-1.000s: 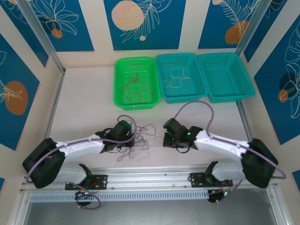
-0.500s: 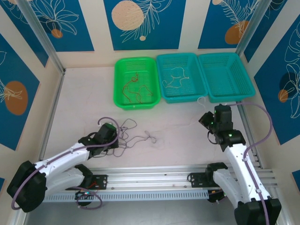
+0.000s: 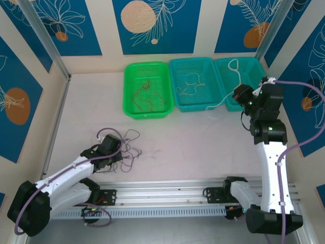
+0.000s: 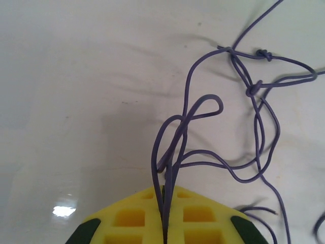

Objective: Untangle the cables

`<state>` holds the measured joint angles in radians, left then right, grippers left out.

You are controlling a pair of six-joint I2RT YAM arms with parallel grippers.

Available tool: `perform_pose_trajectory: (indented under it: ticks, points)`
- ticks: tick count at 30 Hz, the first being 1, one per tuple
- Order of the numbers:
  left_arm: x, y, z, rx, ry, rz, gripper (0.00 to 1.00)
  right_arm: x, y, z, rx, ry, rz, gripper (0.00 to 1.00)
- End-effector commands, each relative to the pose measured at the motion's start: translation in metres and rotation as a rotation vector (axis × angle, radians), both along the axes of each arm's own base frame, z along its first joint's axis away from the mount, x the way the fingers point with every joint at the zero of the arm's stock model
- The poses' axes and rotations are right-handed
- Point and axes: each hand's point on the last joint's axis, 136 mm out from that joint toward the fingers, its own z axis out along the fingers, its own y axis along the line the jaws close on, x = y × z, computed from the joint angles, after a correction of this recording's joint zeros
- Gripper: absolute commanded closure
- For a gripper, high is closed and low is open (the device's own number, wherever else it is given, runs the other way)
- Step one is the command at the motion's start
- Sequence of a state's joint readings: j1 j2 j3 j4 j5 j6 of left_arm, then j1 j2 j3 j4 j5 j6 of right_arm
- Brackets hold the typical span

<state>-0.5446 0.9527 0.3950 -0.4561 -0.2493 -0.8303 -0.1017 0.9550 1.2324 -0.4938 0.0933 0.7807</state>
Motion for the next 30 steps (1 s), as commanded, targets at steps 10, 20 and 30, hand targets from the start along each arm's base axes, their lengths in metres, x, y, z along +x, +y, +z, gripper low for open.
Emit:
perform_pose_trajectory:
  ticks: [10, 20, 30]
  points:
    - [0.012, 0.005, 0.016, -0.047, -0.091, 0.028, 0.78, 0.058, -0.004, 0.098, 0.07, -0.161, 0.071, 1.0]
    - [0.02, -0.011, 0.089, -0.102, -0.254, -0.115, 0.3, 0.141, 0.025, 0.075, 0.042, -0.09, 0.158, 1.0]
    - [0.015, -0.091, 0.174, -0.443, -0.4, -0.481, 0.22, 0.203, 0.061, -0.065, 0.022, 0.2, 0.23, 1.0]
